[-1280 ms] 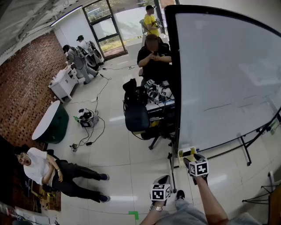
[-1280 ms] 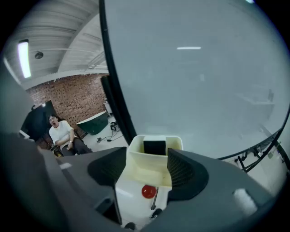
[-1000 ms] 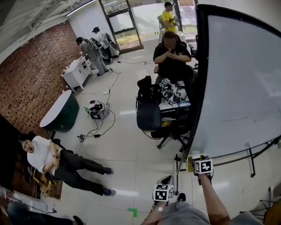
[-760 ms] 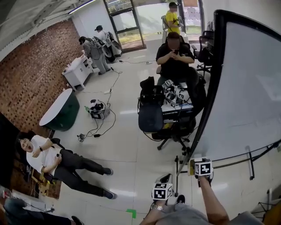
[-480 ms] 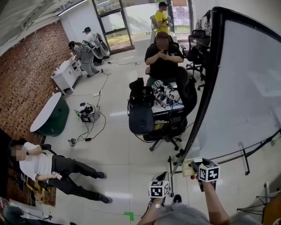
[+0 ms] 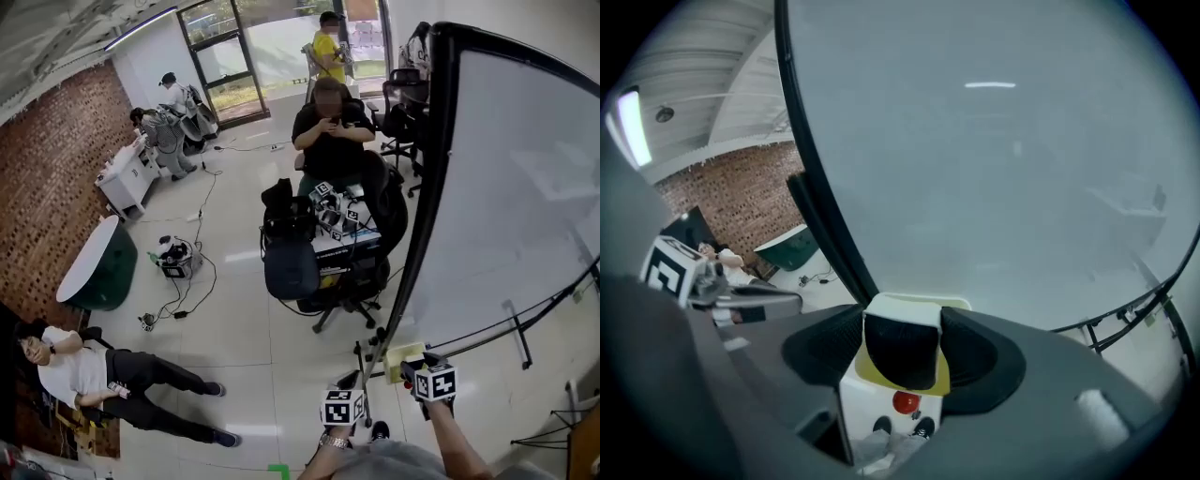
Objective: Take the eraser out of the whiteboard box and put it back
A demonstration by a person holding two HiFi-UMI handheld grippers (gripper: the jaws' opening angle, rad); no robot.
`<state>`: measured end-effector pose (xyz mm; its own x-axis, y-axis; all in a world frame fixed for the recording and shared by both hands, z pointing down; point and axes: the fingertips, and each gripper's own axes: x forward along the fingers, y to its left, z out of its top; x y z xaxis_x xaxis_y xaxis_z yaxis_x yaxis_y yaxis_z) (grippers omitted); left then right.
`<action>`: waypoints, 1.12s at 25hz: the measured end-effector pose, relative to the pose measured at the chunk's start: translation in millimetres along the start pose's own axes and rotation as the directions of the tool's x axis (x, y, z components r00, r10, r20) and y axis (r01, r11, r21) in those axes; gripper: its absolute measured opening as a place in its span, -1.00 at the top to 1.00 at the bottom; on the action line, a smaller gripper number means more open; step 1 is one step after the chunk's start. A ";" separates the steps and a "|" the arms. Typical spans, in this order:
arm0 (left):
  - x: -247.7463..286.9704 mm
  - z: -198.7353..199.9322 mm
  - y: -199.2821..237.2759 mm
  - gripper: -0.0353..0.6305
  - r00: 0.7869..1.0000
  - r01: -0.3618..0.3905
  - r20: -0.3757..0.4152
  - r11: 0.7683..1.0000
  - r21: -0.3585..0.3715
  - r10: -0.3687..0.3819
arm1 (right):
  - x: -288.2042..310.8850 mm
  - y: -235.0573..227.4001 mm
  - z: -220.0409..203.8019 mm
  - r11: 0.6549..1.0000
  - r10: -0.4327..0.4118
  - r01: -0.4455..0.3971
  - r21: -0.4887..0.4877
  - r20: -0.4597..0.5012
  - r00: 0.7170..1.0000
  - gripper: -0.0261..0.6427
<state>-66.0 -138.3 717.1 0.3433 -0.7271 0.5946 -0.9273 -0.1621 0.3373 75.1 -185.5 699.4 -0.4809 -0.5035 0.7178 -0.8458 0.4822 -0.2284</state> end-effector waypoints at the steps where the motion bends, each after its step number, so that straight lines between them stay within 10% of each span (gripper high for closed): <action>1: -0.6 0.7 0.4 0.88 1.000 0.000 0.000 1.000 0.002 0.000 | 6.3 -1.6 -5.9 1.000 -0.008 0.008 -0.004 -0.012 1.000 0.12; 11: -0.9 5.6 -2.4 0.88 1.000 0.009 -0.001 1.000 0.028 -0.009 | -0.9 8.8 -3.1 0.999 -0.038 0.039 -0.036 0.035 0.999 0.13; 13: 0.8 6.5 -8.5 0.88 1.000 0.021 -0.005 0.999 0.042 -0.020 | 0.0 22.6 -9.4 0.999 -0.019 0.021 -0.044 0.043 0.999 0.88; 14: 2.0 6.5 -12.2 0.88 1.000 0.027 -0.010 0.998 0.048 -0.027 | 1.7 31.5 -14.1 0.999 0.000 0.002 -0.045 0.043 0.999 0.91; 28: 15.9 4.1 -59.0 0.88 0.995 0.097 -0.045 0.988 0.119 -0.093 | 6.3 54.5 -23.9 0.998 0.055 -0.054 -0.020 0.054 0.997 0.91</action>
<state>-6.5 -143.1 703.7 0.4341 -0.6784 0.5927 -0.9006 -0.3105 0.3042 31.5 -145.2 707.1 -0.5386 -0.5142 0.6674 -0.8136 0.5232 -0.2535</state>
